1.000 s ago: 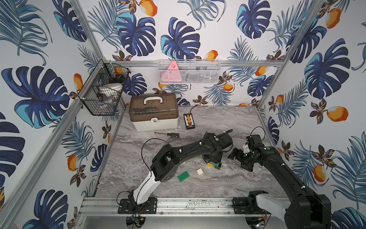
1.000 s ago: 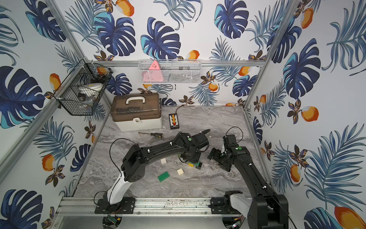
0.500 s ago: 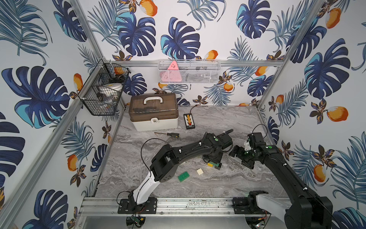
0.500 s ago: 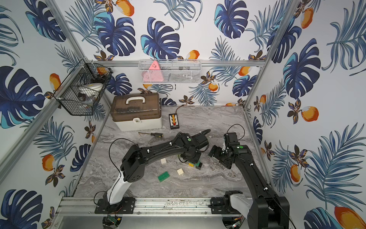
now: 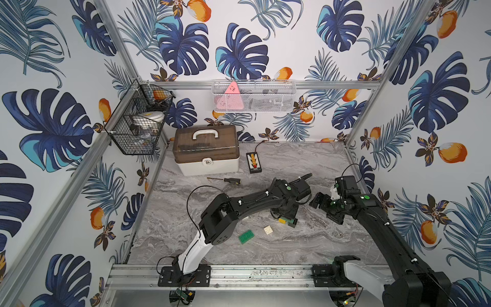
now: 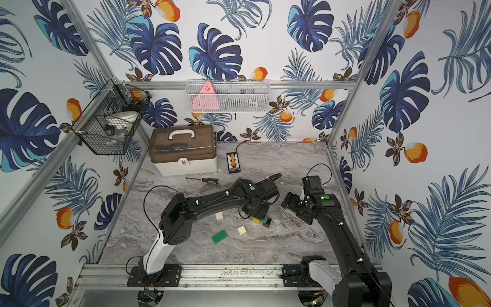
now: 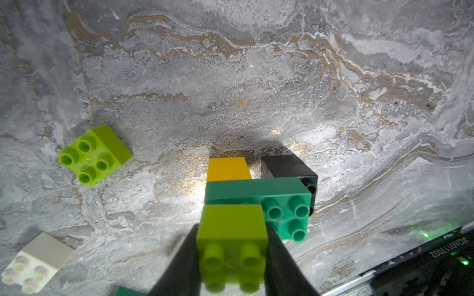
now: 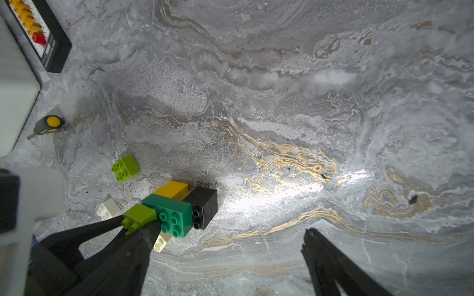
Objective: Assemble a giraffe with lego
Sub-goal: Assemble the lego brick with the lego brick.
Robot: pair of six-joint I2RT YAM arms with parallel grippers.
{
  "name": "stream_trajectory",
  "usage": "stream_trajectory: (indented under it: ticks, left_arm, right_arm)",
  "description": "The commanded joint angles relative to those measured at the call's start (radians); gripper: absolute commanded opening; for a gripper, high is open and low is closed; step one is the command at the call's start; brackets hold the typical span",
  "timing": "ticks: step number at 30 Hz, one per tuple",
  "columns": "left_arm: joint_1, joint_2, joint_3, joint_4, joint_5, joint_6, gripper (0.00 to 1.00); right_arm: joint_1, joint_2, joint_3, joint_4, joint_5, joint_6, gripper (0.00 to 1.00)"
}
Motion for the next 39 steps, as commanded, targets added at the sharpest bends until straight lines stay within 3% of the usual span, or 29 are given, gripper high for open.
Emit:
stream_trajectory:
  ticks: [1, 18, 24, 39]
  left_arm:
    - [0.003, 0.011, -0.024, -0.033, 0.014, 0.019, 0.4]
    - [0.009, -0.011, -0.008, -0.023, 0.028, 0.041, 0.54]
    - [0.005, -0.022, 0.017, -0.046, 0.002, 0.072, 0.68]
    - [-0.004, -0.045, 0.008, -0.018, 0.004, 0.105, 0.63]
  right_arm:
    - [-0.001, -0.01, 0.014, -0.026, 0.017, -0.009, 0.95]
    - [-0.002, -0.034, 0.003, -0.009, 0.003, -0.001, 0.95]
    - [-0.002, -0.021, 0.009, 0.001, 0.002, -0.004, 0.95]
    - [-0.002, 0.003, 0.012, 0.014, 0.001, -0.007, 0.95]
